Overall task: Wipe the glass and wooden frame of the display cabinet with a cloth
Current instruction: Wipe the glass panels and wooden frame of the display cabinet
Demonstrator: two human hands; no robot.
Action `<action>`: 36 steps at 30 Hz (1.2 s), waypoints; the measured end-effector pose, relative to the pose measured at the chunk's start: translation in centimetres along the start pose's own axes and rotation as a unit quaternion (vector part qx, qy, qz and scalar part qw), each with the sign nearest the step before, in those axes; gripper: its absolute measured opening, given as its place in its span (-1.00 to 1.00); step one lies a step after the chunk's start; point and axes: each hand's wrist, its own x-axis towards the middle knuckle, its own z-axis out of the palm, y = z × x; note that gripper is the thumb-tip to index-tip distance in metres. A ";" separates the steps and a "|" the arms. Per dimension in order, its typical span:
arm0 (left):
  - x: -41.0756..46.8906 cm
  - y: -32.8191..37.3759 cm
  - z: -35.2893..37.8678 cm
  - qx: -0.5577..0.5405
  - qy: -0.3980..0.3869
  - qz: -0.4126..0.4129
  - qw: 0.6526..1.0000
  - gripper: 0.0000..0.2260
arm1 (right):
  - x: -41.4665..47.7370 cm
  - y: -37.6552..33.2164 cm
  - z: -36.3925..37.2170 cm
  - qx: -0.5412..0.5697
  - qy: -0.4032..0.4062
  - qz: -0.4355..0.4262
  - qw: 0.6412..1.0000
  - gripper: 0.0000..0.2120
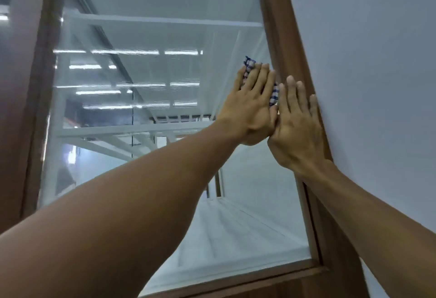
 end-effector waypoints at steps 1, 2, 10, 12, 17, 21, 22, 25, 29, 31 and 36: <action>0.5 0.7 0.1 0.001 -0.001 0.002 1.000 -0.37 | -0.3 0.3 0.0 0.023 0.008 0.006 1.000 -0.37; 0.9 1.2 0.2 0.003 -0.001 0.006 1.000 -0.38 | -0.5 0.5 0.0 0.041 0.012 0.013 0.999 -0.37; -1.5 2.0 1.0 0.011 0.001 0.048 0.999 -0.36 | -3.3 1.7 0.0 0.084 0.002 -0.006 0.996 -0.37; -3.0 2.1 1.2 0.013 -0.005 0.071 0.997 -0.36 | -3.4 1.4 -0.1 0.052 0.002 0.000 0.999 -0.37; -6.4 -0.1 1.3 0.022 0.009 0.061 0.998 -0.34 | -4.3 -0.8 -0.2 -0.016 -0.016 -0.034 0.999 -0.36; -8.9 -2.6 0.9 0.020 0.018 0.033 0.999 -0.34 | -4.3 -3.8 0.8 0.034 -0.035 -0.059 0.997 -0.36; -9.6 -3.3 0.8 0.019 0.020 0.025 0.999 -0.34 | -4.2 -4.7 1.1 0.054 -0.042 -0.055 0.996 -0.36; -11.9 -6.2 0.4 0.017 0.032 0.002 0.999 -0.33 | -4.0 -7.6 1.9 0.067 -0.047 -0.062 0.995 -0.42; -16.1 -10.4 -0.8 0.031 0.028 -0.046 0.998 -0.30 | -3.9 -12.3 2.6 0.080 -0.056 -0.133 0.986 -0.44; -18.5 -12.5 -1.4 0.037 0.021 -0.064 0.997 -0.30 | -4.0 -15.2 3.2 0.079 -0.059 -0.165 0.981 -0.42; -23.2 -18.4 -3.3 0.095 -0.019 -0.118 0.988 -0.31 | -3.6 -22.5 4.0 0.085 -0.067 -0.237 0.965 -0.41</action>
